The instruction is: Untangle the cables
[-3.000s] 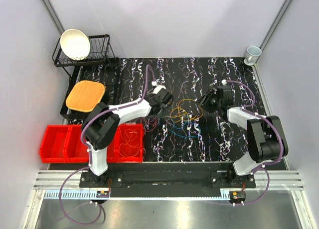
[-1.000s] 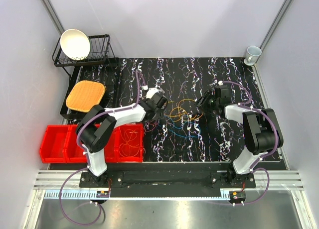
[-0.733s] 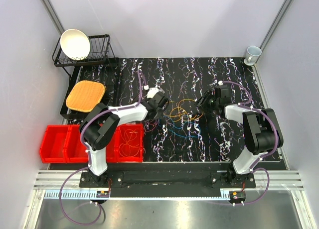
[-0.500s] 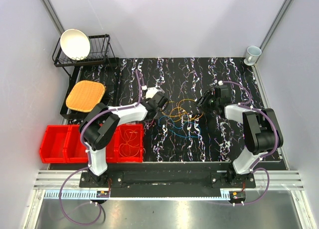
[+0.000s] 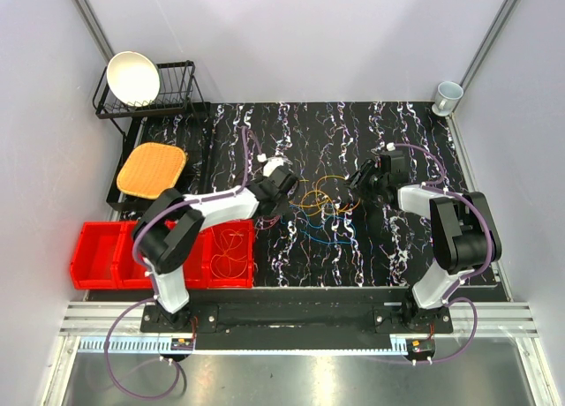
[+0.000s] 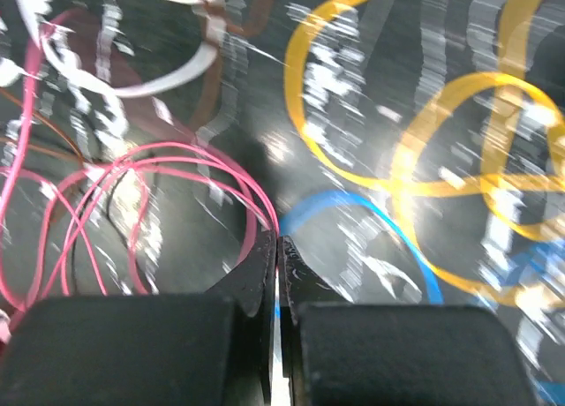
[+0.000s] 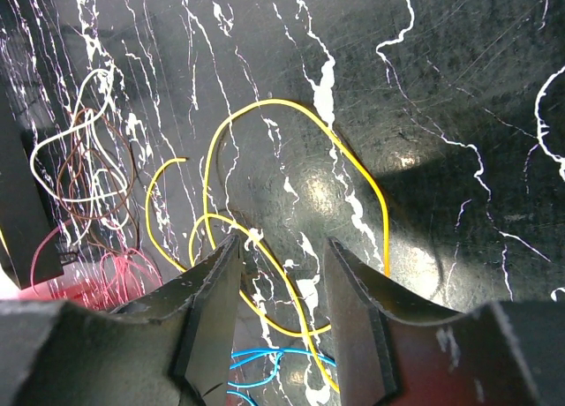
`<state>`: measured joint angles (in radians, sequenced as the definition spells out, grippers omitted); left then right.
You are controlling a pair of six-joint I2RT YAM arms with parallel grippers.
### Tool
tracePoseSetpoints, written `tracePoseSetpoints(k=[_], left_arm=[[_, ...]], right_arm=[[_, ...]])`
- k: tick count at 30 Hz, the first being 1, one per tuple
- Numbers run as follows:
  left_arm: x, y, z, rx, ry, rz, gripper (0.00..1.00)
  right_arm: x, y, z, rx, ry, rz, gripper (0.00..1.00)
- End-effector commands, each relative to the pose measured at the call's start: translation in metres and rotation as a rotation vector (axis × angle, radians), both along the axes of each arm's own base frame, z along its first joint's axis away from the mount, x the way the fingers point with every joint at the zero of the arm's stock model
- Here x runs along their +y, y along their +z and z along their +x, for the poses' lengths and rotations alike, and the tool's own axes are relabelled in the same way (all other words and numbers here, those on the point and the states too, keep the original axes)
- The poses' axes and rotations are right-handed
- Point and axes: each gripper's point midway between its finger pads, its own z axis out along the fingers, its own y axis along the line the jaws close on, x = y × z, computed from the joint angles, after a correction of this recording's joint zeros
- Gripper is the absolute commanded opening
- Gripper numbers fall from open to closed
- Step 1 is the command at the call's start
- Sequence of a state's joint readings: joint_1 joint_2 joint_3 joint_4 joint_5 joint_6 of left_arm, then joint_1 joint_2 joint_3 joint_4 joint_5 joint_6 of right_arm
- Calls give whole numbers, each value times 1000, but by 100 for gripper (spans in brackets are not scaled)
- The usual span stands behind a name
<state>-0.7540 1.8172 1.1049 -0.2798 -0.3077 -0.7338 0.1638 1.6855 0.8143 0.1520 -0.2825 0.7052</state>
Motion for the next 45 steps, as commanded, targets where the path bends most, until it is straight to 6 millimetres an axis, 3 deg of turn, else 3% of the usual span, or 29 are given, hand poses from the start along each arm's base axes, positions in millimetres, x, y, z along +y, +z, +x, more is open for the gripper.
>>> tracePoseSetpoints(k=[1,8,14,20,22,23,24,25,27,32,36,39,41,42,44,45], left_arm=[[-31,79,-5,-112,-108,-209,0],[-41,146,-28,-199,-205,-408,0],[-32,199,-50,-292,-257,-525,0],[-13,289,-73,-490,-365,-586,0],[-2,314,-82,-552,-394,-573,0],[5,338,-85,-608,-401,-576,0],[11,341,-89,-604,-399,-556,0],[20,362,-87,-650,-370,-548,0],[33,372,-92,-667,-361,-507,0],[63,419,-99,-798,-321,-470,0],[73,457,-100,-871,-334,-416,0],[87,509,-108,-975,-328,-420,0],[94,527,-110,-1017,-319,-405,0],[105,552,-117,-1072,-298,-424,0],[108,568,-120,-1107,-307,-409,0],[119,590,-129,-1158,-294,-428,0]], right_arm=[[7,16,14,-49,15,23,48],[7,15,12,-44,16,28,48],[8,16,12,-48,17,30,48],[9,15,13,-46,21,35,48],[9,14,13,-43,21,38,48],[9,13,13,-42,22,37,48],[10,13,13,-41,25,38,48],[10,12,13,-39,22,40,48],[10,12,14,-41,25,38,48],[11,12,13,-39,27,40,48],[13,12,14,-41,29,38,48],[14,11,14,-38,31,37,48],[13,10,14,-36,30,35,48],[14,10,14,-38,32,34,48],[14,10,13,-36,33,33,48],[14,10,14,-36,33,34,48]])
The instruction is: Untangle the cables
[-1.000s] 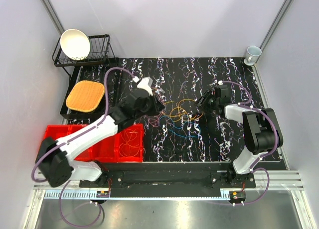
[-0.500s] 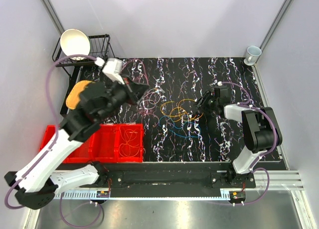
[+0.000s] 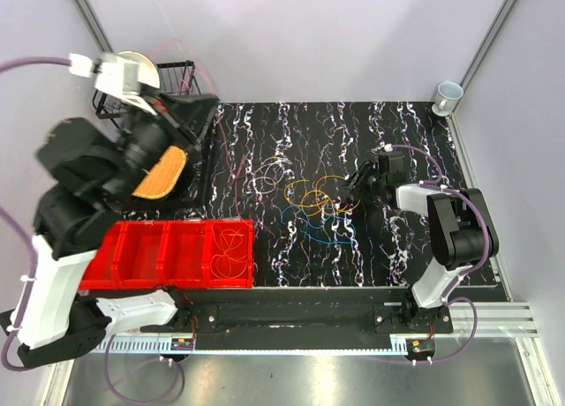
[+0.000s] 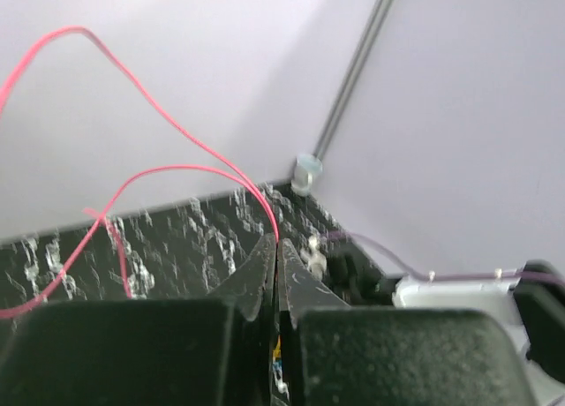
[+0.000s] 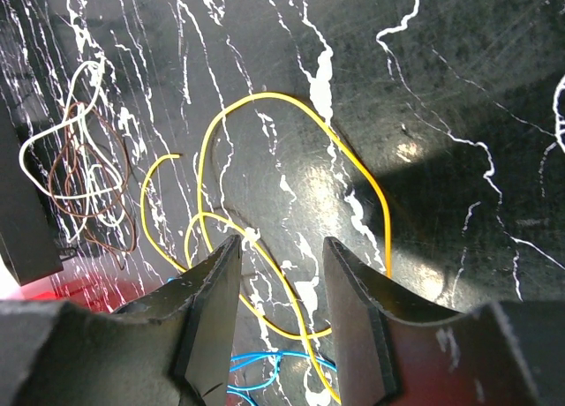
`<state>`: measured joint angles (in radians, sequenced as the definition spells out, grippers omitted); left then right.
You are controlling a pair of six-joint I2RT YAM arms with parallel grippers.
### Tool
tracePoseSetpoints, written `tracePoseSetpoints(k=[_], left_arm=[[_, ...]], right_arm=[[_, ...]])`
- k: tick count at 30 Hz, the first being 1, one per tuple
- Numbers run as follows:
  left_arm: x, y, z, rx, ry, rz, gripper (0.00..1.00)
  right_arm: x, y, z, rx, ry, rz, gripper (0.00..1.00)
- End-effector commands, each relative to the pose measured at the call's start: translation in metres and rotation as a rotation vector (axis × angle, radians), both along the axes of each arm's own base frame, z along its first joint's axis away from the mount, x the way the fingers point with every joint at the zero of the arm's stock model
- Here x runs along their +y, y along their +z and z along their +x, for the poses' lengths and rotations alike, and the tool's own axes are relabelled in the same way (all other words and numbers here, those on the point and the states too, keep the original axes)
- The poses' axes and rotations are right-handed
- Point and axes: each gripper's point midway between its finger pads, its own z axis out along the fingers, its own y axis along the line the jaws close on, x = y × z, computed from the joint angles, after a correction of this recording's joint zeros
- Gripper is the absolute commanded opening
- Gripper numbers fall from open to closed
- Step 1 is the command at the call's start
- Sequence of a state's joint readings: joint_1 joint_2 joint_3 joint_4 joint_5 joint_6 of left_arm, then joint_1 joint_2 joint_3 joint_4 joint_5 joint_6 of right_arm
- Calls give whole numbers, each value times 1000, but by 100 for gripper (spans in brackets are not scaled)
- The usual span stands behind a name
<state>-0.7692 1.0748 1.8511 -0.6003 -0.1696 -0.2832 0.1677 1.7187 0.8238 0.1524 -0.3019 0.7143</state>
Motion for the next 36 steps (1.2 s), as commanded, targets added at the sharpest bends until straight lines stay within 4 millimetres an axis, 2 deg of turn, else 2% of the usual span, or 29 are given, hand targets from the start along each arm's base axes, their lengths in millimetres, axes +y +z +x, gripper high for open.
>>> tracePoseSetpoints(k=[1,4,8,9,10,11,12,14,15,26,32,34,36], left_arm=[[31,59,-15,-144,66,-18,0],[47,75,-24,-177,96,-37,0],[72,80,-34,-201,163,-52,0],[75,74,-32,-193,185,-42,0],[87,78,-40,-216,201,-59,0],[91,65,-36,-199,234,-41,0],[101,64,-43,-208,250,-47,0],[107,51,-37,-183,299,-31,0],[115,49,-41,-184,318,-35,0],[149,4,-29,-93,522,16,0],[159,-38,-16,-8,633,75,0],[153,-57,-10,23,632,92,0],[150,-67,-11,43,618,62,0]], right_arm=[[9,18,14,-65,22,17,48],[9,18,14,-66,22,15,48],[9,20,14,-69,20,19,48],[10,21,14,-70,23,21,48],[10,20,14,-68,24,22,48],[10,21,14,-69,26,25,48],[11,21,14,-70,27,26,48],[11,20,13,-67,28,26,48],[12,20,13,-68,31,28,48],[14,18,13,-61,37,35,48],[15,19,13,-62,40,38,48],[15,19,13,-61,39,39,48],[15,19,13,-61,40,40,48]])
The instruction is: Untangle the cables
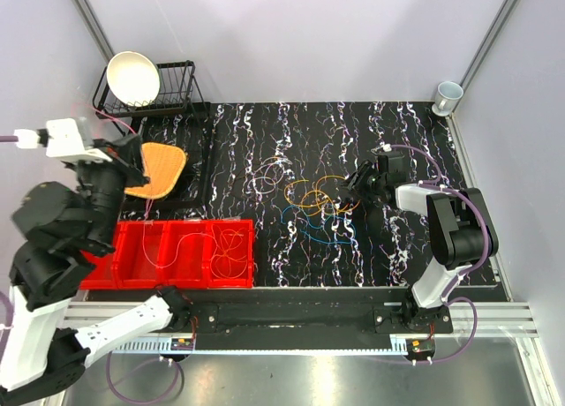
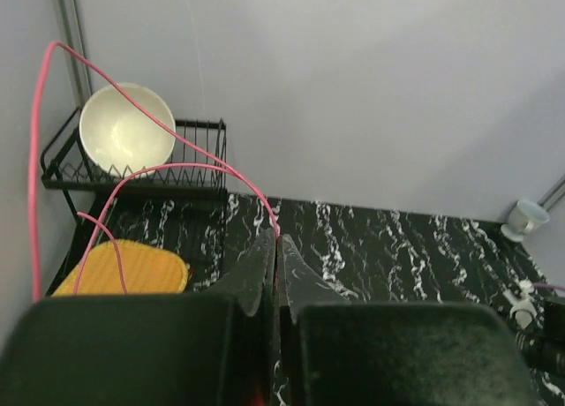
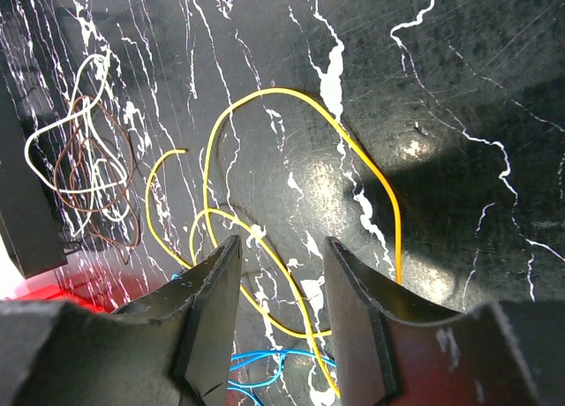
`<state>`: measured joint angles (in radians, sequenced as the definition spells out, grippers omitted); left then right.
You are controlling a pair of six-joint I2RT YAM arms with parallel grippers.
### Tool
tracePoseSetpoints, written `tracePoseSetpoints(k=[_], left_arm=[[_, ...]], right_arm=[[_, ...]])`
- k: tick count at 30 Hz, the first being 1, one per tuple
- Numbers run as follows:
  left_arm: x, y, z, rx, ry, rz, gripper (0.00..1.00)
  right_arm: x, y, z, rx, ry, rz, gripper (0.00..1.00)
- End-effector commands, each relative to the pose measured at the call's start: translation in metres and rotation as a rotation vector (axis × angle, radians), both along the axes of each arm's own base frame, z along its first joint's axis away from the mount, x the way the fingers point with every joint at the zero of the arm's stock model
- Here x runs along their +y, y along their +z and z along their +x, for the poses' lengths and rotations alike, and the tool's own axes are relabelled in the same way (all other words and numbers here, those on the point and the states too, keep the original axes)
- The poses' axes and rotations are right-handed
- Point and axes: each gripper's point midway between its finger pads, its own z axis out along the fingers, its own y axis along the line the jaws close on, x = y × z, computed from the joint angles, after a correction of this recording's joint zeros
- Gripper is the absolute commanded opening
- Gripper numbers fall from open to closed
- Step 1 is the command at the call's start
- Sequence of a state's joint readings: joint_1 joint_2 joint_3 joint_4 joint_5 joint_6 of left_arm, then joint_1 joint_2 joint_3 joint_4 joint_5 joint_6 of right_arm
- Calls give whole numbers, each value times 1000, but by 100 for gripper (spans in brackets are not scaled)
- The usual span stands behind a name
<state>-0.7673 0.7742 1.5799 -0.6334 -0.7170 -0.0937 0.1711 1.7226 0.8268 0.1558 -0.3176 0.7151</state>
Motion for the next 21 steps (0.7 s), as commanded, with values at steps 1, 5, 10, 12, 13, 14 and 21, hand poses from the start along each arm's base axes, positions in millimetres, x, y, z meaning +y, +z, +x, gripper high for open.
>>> tracePoseSetpoints(k=[1,5,10,12,13,14,21], left_arm=[[0,-28,5,37,34,-48,0],[-14,-62,12,107,8,-58,0],[-30,-98,14,180,-39,-72,0],[-33,-110,14,201,-45,-97,0],[-33,-122,14,220,-44,-91,0],[-34,-128,14,229,-41,-106,0],[-27,-186,12,335,26,-106,0]], right_arm=[[12,19,14,-62,26,30,48],[14,18,12,-56,32,37,48],[13,19,13,-60,33,37,48],[14,18,12,-58,34,37,48],[14,19,13,-59,34,38,48],[14,18,12,-56,35,39,48],[15,17,13,-53,38,47,48]])
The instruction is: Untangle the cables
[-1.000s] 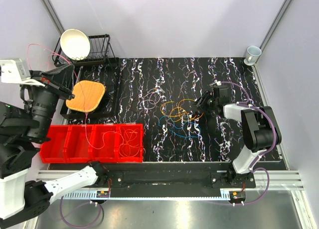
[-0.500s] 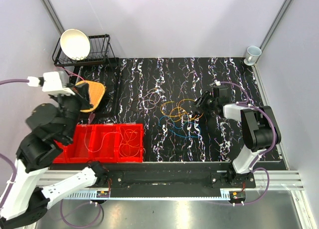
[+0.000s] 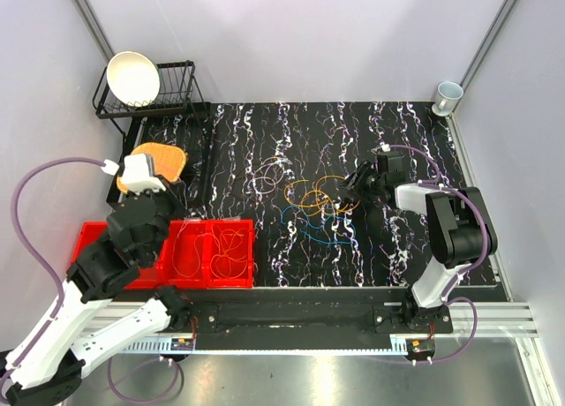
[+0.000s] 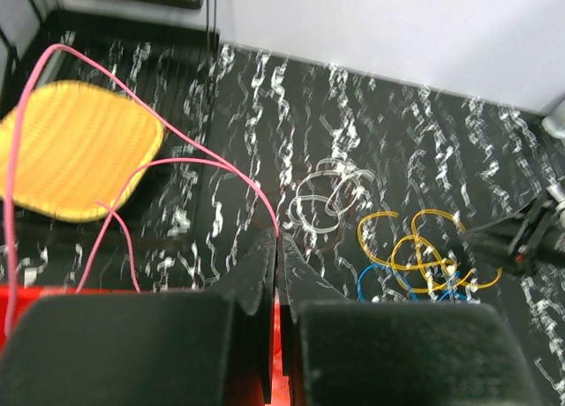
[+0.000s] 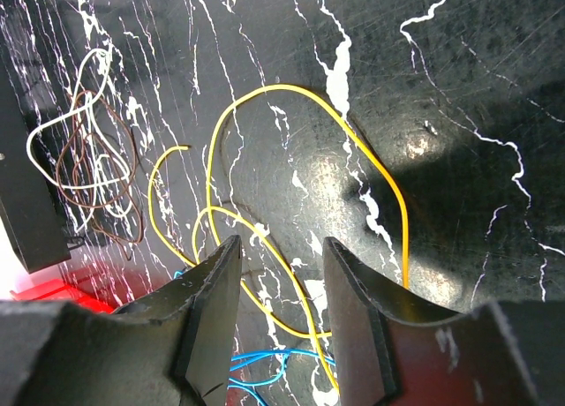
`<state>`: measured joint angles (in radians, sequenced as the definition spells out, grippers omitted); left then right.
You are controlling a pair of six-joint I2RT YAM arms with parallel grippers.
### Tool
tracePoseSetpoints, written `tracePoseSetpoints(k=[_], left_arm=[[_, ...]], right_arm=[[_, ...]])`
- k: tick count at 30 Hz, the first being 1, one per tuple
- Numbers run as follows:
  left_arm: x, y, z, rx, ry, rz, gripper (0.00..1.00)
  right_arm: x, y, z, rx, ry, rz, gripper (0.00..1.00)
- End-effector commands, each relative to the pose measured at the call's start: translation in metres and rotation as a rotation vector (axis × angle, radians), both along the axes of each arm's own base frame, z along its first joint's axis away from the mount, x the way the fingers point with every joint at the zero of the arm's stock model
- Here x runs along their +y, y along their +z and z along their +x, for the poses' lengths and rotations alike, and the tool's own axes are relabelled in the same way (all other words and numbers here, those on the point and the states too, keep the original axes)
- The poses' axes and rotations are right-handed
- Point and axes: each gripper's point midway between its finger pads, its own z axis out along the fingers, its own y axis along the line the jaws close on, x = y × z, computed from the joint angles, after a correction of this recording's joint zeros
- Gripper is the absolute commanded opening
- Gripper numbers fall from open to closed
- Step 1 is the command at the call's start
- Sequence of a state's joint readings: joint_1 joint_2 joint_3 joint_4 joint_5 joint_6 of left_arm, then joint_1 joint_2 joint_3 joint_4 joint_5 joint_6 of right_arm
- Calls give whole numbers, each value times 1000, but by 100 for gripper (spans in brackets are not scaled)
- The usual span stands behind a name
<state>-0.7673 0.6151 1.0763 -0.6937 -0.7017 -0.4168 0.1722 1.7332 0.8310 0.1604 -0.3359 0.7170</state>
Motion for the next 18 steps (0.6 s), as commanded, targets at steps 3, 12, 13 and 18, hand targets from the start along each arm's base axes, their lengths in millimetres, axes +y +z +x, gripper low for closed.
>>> tracePoseSetpoints(k=[3,12,13,18], left_arm=[[6,-37,-2,65,66,-53,0],[21,-96,-9,202,213,-102,0],[23,-99,-10,208,234,-129,0],[29,-125,-13,262,299,-141,0]], right_arm=[[13,16,13,-55,25,37,48],[14,15,12,-50,28,38,48],[14,14,13,-49,27,40,48],[16,14,13,-46,35,49,48]])
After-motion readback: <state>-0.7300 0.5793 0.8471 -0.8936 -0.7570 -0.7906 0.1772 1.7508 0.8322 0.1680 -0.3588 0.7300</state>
